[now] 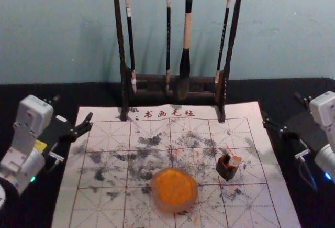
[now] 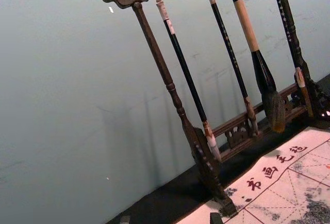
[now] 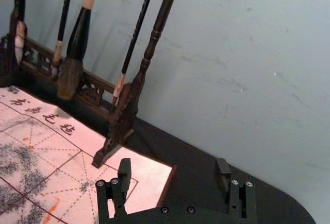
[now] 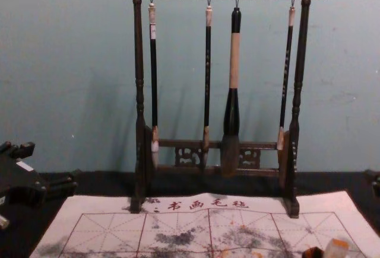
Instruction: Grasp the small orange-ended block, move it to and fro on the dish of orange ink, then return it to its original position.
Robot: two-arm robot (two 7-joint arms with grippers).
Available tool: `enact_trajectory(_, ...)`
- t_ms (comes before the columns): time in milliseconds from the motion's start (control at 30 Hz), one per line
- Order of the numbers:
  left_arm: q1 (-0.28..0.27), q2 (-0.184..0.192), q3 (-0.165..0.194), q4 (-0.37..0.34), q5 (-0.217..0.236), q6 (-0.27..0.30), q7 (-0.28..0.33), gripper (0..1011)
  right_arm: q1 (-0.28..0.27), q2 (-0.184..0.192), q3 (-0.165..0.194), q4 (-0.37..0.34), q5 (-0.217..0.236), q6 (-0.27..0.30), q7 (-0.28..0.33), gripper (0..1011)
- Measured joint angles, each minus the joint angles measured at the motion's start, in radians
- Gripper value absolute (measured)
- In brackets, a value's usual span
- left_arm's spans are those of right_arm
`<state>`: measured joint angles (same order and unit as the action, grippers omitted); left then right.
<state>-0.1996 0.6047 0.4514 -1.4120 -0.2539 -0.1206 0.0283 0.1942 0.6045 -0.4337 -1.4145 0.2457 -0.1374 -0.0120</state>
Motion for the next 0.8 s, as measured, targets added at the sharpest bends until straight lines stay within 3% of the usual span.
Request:
enact_trajectory(200,0.000,0.000,0.000,0.000,0.000,0.000,0.000,1001,-0.024,0.019,0.027,-0.027,0.025,-0.039,0.056,1000)
enact_trajectory(367,0.000,0.000,0.000,0.000,0.000,0.000,0.000,1001,-0.062,0.058,0.053,-0.059,0.070,-0.102,0.146,1000)
enact_trajectory(500,0.000,0.000,0.000,0.000,0.000,0.000,0.000,1001,-0.090,0.091,0.069,-0.081,0.120,-0.138,0.234,1000)
enact_trajectory(600,0.000,0.000,0.000,0.000,0.000,0.000,0.000,1001,-0.121,0.125,0.080,-0.095,0.179,-0.178,0.338,1000)
enact_trajectory(633,0.000,0.000,0.000,0.000,0.000,0.000,0.000,1001,-0.121,0.125,0.080,-0.095,0.179,-0.178,0.338,1000)
enact_trajectory(700,0.000,0.000,0.000,0.000,0.000,0.000,0.000,1001,-0.138,0.145,0.081,-0.096,0.221,-0.204,0.425,1000)
enact_trajectory(800,0.000,0.000,0.000,0.000,0.000,0.000,0.000,1001,-0.144,0.159,0.076,-0.092,0.242,-0.216,0.485,1000)
